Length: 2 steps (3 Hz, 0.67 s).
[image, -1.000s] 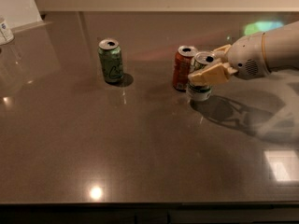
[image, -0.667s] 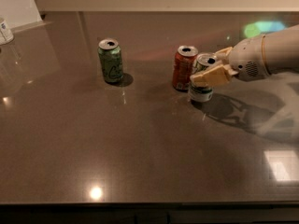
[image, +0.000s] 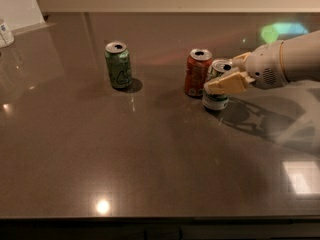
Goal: Move 7up can near coke can
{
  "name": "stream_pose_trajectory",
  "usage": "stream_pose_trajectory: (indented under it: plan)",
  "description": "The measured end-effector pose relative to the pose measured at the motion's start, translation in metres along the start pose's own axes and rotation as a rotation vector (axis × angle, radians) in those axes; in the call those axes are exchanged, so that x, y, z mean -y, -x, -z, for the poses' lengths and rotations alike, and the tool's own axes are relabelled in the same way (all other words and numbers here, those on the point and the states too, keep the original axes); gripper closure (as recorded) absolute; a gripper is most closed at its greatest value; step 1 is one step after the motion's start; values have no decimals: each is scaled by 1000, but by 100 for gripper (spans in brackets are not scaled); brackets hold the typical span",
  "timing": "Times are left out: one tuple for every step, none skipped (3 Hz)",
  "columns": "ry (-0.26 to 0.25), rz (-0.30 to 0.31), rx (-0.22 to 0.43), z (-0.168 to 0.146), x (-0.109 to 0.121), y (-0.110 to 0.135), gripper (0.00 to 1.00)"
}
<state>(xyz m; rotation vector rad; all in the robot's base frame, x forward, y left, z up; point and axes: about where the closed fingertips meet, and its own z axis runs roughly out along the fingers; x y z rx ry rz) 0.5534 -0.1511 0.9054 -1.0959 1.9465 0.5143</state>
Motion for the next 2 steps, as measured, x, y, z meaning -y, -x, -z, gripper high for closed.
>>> stream_pose_trajectory:
  plan:
    - [2, 3, 0, -1, -2, 2, 0]
    - [2, 3, 0, -1, -2, 2, 0]
